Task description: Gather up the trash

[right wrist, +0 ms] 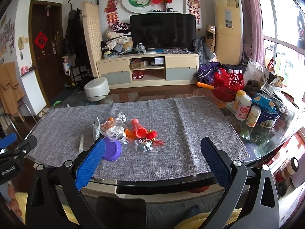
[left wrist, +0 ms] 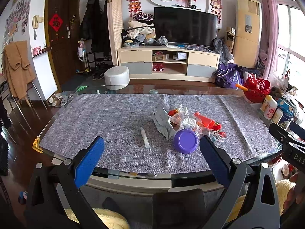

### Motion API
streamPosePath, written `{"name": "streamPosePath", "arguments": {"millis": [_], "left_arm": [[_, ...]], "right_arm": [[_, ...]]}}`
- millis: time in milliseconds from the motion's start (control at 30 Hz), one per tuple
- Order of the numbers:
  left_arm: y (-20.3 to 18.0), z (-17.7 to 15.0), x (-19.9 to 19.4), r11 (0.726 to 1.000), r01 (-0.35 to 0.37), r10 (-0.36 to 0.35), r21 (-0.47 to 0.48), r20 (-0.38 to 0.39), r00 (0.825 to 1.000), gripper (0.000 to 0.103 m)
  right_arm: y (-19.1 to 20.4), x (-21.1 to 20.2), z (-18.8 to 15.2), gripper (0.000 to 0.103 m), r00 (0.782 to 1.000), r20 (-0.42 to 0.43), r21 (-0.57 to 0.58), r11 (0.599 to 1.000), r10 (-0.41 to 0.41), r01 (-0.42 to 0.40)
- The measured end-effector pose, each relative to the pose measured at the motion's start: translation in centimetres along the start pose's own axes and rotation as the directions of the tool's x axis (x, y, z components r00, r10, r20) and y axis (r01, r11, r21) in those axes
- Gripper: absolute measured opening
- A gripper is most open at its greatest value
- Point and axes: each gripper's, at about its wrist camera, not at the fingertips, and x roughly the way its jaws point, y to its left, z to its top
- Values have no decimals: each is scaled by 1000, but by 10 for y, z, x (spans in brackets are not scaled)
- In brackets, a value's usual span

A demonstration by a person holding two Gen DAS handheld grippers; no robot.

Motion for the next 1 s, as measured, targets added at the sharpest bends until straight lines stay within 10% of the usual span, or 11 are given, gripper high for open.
{"name": "streamPosePath", "arguments": {"millis": [1000], "left_arm": [[12,-16,24,1000,-15,16,14,-65,998,95]], "right_arm": [[-21,22,-14,100,997,-75,38,999,-28,31]]}}
